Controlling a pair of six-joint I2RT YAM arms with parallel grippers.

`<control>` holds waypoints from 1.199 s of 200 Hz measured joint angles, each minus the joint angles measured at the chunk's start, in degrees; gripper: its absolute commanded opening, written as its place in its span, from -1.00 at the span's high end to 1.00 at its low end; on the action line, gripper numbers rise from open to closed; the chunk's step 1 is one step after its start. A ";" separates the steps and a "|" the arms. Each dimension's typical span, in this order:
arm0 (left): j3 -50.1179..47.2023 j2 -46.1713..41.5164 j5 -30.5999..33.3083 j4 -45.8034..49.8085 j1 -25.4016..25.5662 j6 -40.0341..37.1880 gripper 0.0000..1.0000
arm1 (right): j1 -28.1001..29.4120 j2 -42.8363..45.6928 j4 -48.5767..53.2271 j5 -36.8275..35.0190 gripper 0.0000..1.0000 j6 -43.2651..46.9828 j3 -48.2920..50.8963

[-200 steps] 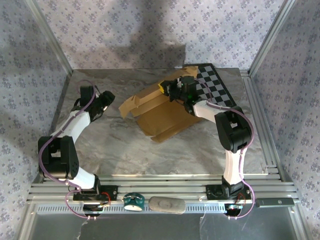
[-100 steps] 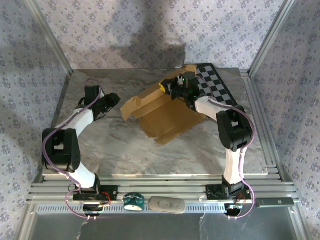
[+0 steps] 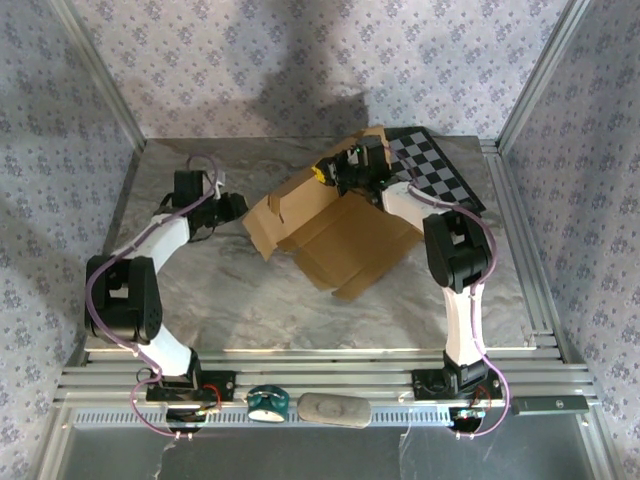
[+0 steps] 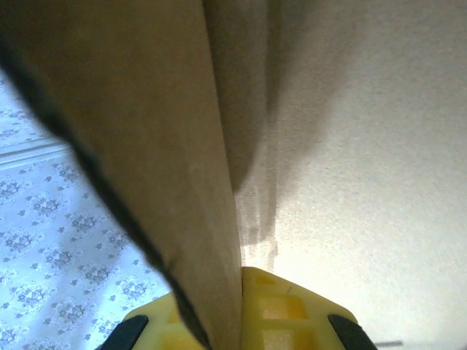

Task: Fold the paper box

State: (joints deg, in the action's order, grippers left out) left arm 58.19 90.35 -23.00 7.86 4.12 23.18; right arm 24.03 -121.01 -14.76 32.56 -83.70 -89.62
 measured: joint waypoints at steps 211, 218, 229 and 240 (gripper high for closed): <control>-0.85 -4.59 9.14 6.32 -7.87 -3.39 0.22 | 2.29 -11.61 3.08 3.37 1.00 -1.70 -16.81; -1.99 -4.59 9.01 6.16 -7.87 -3.21 0.21 | 2.29 -12.41 4.09 3.43 1.00 -1.49 -18.53; -3.39 -4.59 8.85 6.14 -7.87 -3.17 0.19 | 2.36 -13.97 6.01 3.39 1.00 -1.20 -21.57; -4.07 -4.59 8.79 6.16 -7.87 -2.99 0.18 | 2.51 -15.41 7.98 3.21 1.00 -1.07 -24.59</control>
State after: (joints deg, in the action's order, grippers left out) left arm 54.13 85.76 -14.22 14.02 -3.75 20.18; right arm 26.55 -136.42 -6.79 35.77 -84.77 -114.21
